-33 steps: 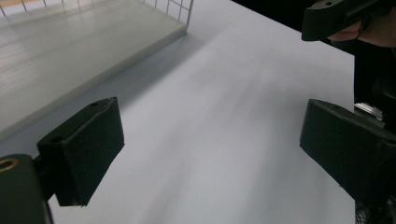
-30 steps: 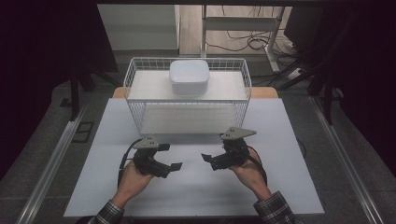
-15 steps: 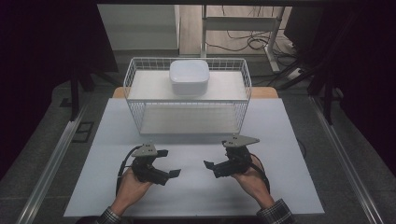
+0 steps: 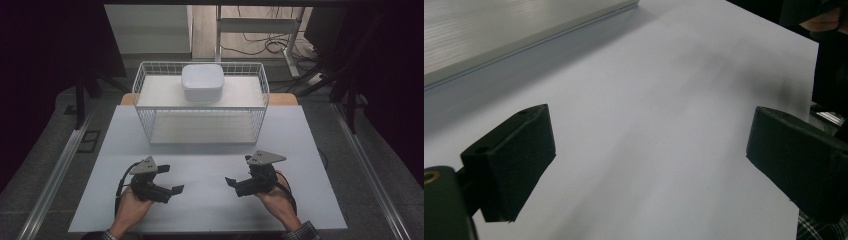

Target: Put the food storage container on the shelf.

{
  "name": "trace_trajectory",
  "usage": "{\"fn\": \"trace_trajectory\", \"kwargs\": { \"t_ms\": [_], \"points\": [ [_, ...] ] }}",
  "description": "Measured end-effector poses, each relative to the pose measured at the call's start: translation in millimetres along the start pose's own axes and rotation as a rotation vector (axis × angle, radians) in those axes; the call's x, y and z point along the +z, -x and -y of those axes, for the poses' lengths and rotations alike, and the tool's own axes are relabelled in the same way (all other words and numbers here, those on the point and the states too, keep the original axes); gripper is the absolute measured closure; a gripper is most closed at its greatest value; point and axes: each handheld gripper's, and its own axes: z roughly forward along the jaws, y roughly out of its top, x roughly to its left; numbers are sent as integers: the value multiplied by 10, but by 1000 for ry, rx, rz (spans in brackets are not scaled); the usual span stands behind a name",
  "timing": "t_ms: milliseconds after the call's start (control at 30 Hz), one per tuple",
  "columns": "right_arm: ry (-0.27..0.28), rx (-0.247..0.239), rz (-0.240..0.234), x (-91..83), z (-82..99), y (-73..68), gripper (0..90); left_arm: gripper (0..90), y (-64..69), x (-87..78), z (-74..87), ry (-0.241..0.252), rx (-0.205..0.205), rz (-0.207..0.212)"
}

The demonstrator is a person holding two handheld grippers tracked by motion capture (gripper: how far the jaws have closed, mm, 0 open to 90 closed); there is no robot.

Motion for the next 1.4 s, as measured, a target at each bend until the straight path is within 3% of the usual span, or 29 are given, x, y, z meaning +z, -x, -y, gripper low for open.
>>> {"fn": "trace_trajectory", "kwargs": {
  "t_ms": [233, 567, 1067, 1400],
  "points": [
    [29, -20, 44, -150, 98, 5, 0, 53, 9, -84, 82, -2, -6, -14],
    [31, 19, 77, -317, 268, 92, 0, 54, 20, -222, 204, -8, -15, -51],
    [-1, 60, 143, -516, 535, 190, 0, 53, -12, -422, 427, -36, -29, -127],
    [-43, 90, 158, -577, 733, 206, 0, 50, -28, -458, 578, -67, -55, -130]
  ]
}}
